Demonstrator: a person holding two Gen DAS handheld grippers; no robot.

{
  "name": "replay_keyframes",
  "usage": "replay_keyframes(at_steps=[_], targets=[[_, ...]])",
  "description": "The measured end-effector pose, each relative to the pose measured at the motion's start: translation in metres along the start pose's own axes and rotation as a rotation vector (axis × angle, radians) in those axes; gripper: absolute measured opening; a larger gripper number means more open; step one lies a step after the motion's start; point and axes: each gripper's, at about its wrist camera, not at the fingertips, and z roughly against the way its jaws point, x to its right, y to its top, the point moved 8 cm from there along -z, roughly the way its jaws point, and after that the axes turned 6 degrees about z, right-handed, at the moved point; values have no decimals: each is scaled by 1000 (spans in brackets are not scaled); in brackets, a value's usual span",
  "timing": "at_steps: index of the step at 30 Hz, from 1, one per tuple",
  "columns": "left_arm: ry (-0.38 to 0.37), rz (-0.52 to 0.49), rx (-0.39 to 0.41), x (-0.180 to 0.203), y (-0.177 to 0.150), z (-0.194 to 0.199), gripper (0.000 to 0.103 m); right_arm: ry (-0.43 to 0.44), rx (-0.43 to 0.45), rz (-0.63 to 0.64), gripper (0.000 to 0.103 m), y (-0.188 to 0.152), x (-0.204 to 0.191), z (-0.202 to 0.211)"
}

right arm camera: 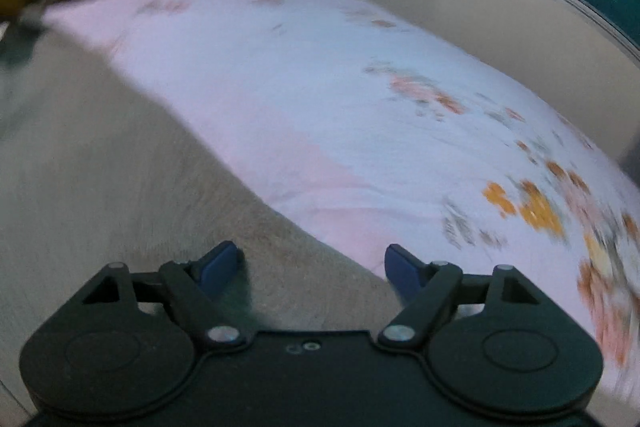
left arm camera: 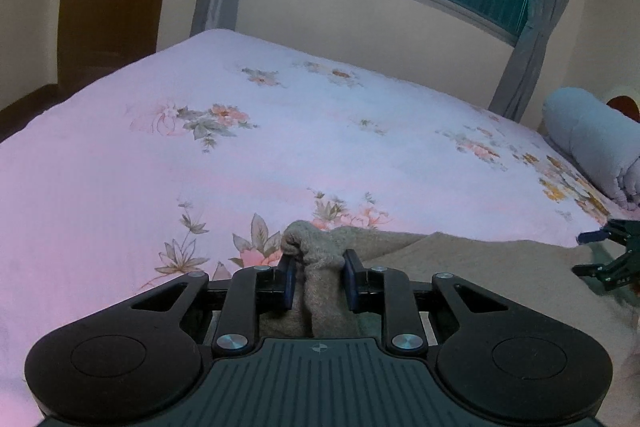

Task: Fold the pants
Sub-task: 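Reach both tools to the sweatpants leg hems and close both grippers on them, then lift the hems with both grippers and fold the legs over toward the waistband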

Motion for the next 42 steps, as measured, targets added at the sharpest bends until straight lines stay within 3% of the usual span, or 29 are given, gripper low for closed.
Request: replay_keyframes(at_steps=[3,5,6,7,10,15,20,24,25,26,28,30,34,37,38,40,42], targets=[[2,-2,-22,-3,-2,-5,24,62,-24,48,74,6,1,-6],[9,1,-31,-4,-3,-9,24,150,-51,30,43,6,0,-10],[12,1,-33,-4,-4,-10,24,208,-60,8,21,6,-2,-10],[14,0,-34,-3,-5,-11,24,189,-69,46,0,7,-6,-9],[5,10,-24,-3,-5,-9,24,135,-68,74,0,10,-12,1],[-53,6,35,2,5,18,24,75,39,29,0,22,-9,52],[-170,3,134,8,8,70,24,14,105,91,0,20,-33,137],[-258,-22,194,8,-9,129,24,-23,131,162,0,4,-76,204],[-268,-24,198,6,-16,142,31,-28,132,172,0,-3,-90,216],[-261,-6,193,0,-25,154,36,-24,129,174,0,-12,-102,227],[-210,113,176,-23,-50,176,74,-31,100,216,0,-35,-140,236],[-114,219,150,-47,-85,198,76,-40,70,228,0,-58,-175,238],[-56,327,84,-54,-138,235,76,-42,26,188,0,-94,-223,221],[-65,368,64,-37,-156,253,76,-118,43,121,1,-96,-222,213],[-43,367,58,-32,-159,254,76,-135,56,78,4,-94,-219,213],[-20,378,33,-26,-164,252,76,-201,69,6,20,-90,-212,219],[-10,405,20,-23,-166,250,76,-235,103,-94,22,-89,-207,233]])
